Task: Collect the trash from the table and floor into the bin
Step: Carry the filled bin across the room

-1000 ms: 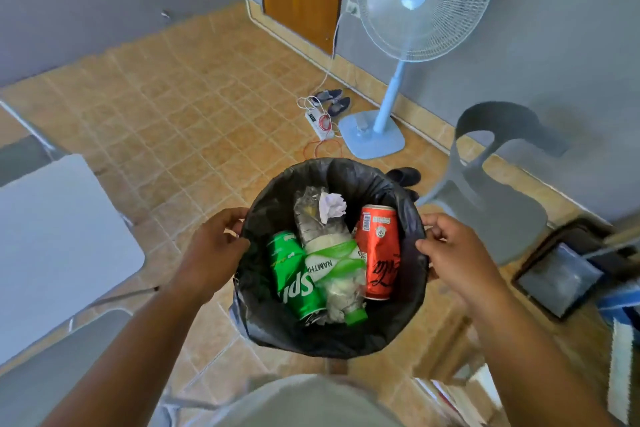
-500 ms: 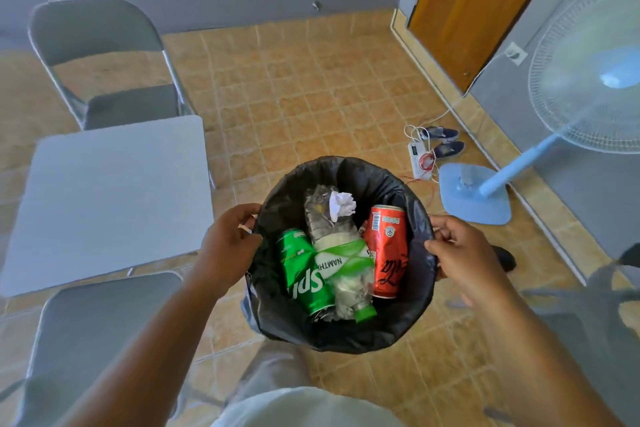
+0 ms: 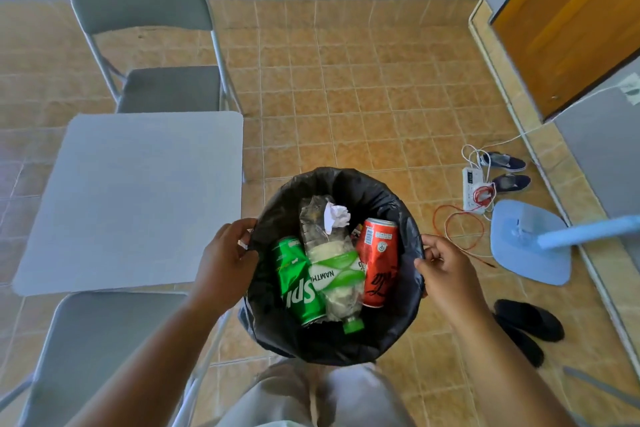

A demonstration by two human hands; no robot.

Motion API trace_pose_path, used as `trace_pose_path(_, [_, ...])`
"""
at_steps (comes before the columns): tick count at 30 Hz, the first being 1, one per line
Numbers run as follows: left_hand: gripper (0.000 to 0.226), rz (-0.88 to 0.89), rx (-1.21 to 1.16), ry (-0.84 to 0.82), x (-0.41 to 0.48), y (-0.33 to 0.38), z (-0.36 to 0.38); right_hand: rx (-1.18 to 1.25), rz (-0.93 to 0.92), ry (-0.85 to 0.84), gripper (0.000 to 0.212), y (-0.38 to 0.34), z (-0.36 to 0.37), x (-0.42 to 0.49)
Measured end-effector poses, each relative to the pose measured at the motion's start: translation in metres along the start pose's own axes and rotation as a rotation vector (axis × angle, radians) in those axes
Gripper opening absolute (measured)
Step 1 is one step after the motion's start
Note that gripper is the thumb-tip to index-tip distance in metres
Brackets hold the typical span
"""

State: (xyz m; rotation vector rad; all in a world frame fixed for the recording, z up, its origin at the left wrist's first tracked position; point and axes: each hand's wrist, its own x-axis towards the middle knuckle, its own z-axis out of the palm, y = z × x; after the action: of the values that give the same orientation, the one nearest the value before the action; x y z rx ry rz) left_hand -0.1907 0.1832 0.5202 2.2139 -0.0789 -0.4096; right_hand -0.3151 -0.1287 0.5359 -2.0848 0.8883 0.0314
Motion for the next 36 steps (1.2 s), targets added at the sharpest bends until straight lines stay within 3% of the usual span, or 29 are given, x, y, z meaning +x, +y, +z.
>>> trace_pose_path(16, [0.061, -0.251, 0.076, 0.155, 0.116, -0.081, 0.112, -0.174, -0.093, -0.229, 0.035, 0.046, 0.105, 0.207])
trace_pose_path(27, [0.063, -0.302, 0.091, 0.179, 0.217, -0.248, 0.236, -0.241, -0.092, -0.204, 0.038, 0.163, 0.27, 0.328])
trace_pose_path(36, [0.067, -0.351, 0.126, 0.191, 0.283, -0.358, 0.282, -0.27, -0.089, -0.263, 0.036, 0.226, 0.388, 0.388])
